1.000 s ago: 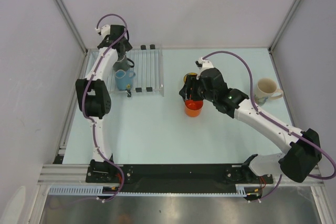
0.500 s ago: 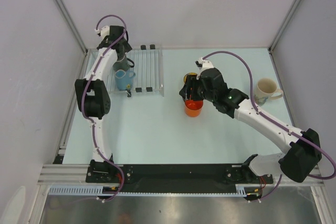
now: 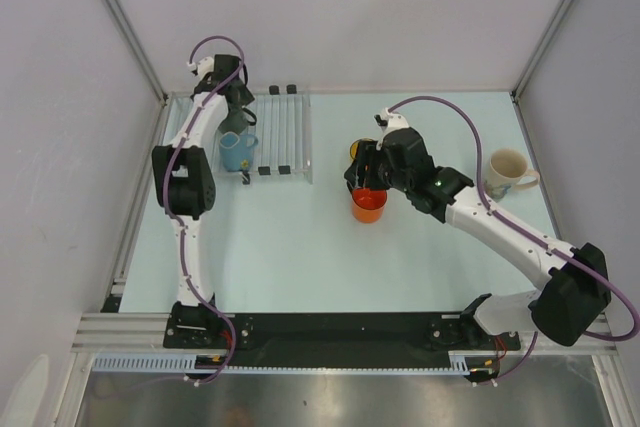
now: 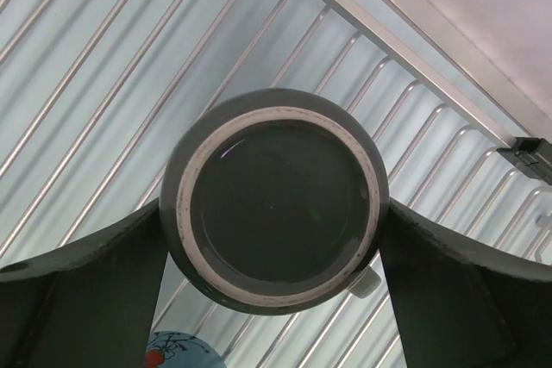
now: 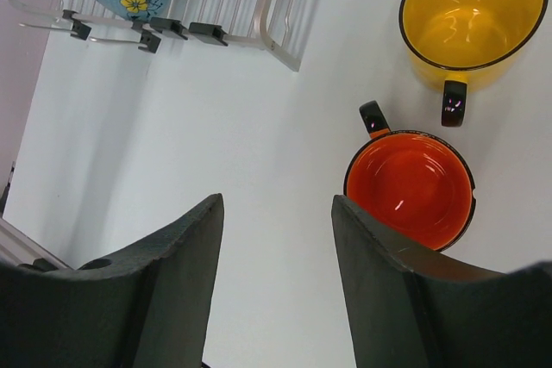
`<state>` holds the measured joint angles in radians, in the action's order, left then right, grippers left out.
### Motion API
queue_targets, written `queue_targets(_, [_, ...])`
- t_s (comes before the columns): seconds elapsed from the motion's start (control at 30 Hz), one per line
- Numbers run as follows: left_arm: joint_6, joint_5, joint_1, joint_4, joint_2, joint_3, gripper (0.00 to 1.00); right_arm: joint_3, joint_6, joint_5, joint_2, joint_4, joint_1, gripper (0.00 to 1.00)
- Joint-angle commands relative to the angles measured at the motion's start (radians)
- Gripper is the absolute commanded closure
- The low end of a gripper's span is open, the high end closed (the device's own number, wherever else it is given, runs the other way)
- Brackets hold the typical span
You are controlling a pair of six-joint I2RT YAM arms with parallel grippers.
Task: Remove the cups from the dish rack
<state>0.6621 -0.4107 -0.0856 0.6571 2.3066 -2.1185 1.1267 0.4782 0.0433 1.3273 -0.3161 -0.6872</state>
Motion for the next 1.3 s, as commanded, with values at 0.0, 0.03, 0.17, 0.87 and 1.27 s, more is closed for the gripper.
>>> queue_targets(0.0, [0.007, 0.055, 0.006, 0.012, 0.033, -0.04, 0.13, 0.002, 0.005, 0.0, 0.009, 0.026, 0.002, 0.41])
queue_targets(0.03, [0.007, 0.055, 0.006, 0.012, 0.033, -0.038, 0.19, 0.002, 0.005, 0.001, 0.009, 0.026, 0.003, 0.41])
queue_targets(0.17, [0.005, 0.056, 0.006, 0.013, 0.027, -0.024, 0.99, 0.001, 0.007, 0.0, 0.009, 0.028, 0.002, 0.42])
queue_targets(0.87, [-0.073, 0.403, 0.004, -0.351, -0.574, 0.46, 0.99, -0.038, 0.023, 0.096, -0.117, 0.022, 0.023, 0.42])
queue_targets(1.27, [0.028, 0.78, 0.015, -0.652, -0.88, 0.767, 1.0, -0.11, 0.066, 0.199, -0.223, 0.119, 0.037, 0.46])
